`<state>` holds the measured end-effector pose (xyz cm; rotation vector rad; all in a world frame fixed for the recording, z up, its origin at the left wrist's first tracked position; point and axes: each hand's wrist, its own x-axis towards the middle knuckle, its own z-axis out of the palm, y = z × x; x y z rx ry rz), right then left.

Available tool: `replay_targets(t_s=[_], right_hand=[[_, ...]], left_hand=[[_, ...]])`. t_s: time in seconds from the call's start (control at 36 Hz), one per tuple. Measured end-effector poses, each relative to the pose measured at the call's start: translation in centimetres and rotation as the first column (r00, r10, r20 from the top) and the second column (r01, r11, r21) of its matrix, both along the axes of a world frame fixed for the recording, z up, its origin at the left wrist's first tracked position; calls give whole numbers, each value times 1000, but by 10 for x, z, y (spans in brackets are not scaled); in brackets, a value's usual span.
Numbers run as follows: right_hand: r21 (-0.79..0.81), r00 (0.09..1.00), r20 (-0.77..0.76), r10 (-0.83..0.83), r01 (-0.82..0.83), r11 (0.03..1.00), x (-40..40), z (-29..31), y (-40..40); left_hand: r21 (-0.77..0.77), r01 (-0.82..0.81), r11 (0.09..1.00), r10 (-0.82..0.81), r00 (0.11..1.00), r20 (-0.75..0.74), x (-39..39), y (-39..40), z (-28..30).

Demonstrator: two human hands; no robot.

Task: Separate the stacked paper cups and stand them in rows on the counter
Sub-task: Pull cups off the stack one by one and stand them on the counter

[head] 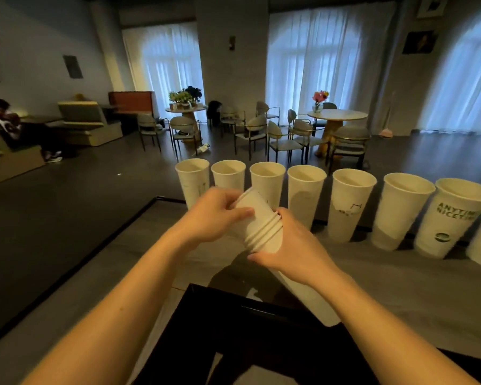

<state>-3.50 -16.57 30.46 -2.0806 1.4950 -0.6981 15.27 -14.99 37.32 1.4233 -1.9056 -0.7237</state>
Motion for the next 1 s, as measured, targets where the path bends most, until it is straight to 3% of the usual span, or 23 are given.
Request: replay_targets(t_s=[0.19, 0.36, 0.67, 0.78, 0.89, 0.94, 1.0], right_hand=[[10, 987, -129, -93, 95, 995, 20, -6, -11], [39, 985, -142, -93, 99, 994, 30, -4, -10], [42, 993, -100, -68, 73, 996, 34, 2, -3], [26, 996, -62, -59, 61, 998, 35, 6, 0], [22, 999, -20, -32, 32, 999, 32, 9, 5], [31, 1000, 4, -15, 15, 999, 32, 9, 8], [33, 1000, 27, -3, 3, 999, 33, 10, 10]], left_hand=[[-346, -252, 904, 338, 916, 216, 80, -25, 21], [-303, -209, 930, 359, 701, 617, 98, -50, -6], [-321, -123, 939, 325, 620, 714, 108, -64, -19], [-265, -170, 949, 306, 704, 641, 110, -64, -11], [-565, -141, 813, 424, 809, 407, 92, -44, -2], [-463, -142, 875, 275, 933, 233, 67, -24, 1], [-146, 46, 988, -34, 996, 79, 46, -8, -1]])
